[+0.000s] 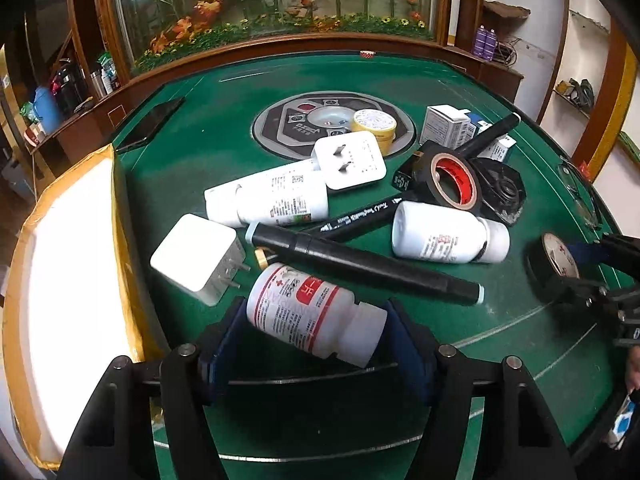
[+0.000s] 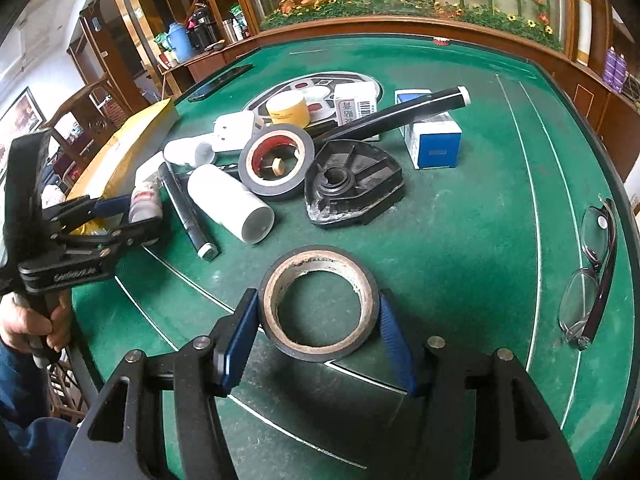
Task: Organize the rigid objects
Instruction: 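Grasp the red-labelled white bottle with the left tool while the right tool grasps the black tape roll, then lower the bottle into the white tray with the left tool while the right tool drops the tape roll there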
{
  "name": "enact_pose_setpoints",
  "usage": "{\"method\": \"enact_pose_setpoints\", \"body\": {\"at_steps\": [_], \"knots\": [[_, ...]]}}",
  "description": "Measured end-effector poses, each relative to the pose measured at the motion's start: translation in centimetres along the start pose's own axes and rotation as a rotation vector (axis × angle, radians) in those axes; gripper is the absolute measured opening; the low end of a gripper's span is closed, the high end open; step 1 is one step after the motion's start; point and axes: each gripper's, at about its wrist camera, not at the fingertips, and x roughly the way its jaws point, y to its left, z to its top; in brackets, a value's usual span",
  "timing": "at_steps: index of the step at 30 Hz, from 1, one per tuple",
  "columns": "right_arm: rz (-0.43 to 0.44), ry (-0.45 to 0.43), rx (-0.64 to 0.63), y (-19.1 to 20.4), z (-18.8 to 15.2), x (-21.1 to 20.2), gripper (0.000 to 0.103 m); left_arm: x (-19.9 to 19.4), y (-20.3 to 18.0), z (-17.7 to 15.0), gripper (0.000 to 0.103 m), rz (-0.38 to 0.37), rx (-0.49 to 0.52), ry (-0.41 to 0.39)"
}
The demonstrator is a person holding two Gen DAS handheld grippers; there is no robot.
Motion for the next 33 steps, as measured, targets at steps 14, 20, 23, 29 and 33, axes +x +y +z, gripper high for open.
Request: {"method": "enact_pose_setpoints", "body": {"at_steps": [14,20,23,29,33], "knots": [[-0.069,-0.001,-0.093,1.8,-0.5,-0.3,0.058,-2.9,0.4,-0.7,0.071,-0.098,-0.043,-0.054],[-0.015,-0.047,-0.08,3.1,0.7,-2.2,0.058,-6.9,3.2,-0.9,0.071,-0.125,-0.102,-0.132],[0.035,-0.05,-0.095,4.9,1.7,-2.6,0.058,-8.8,5.2,-1.2,0.071,-0.115,-0.138,-0.168],[0.158,-0.045,-0.183,11.3,5.4,-2.6,0.058,-11.3,10.5,-1.7,0.072,-0.048,-0.209,-0.212],[0.227,-0.032,-0.233,16.1,8.7,-1.6,0.058,-11.3,14.4,-1.7,0.072,0.0,-0.247,-0.205]]}}
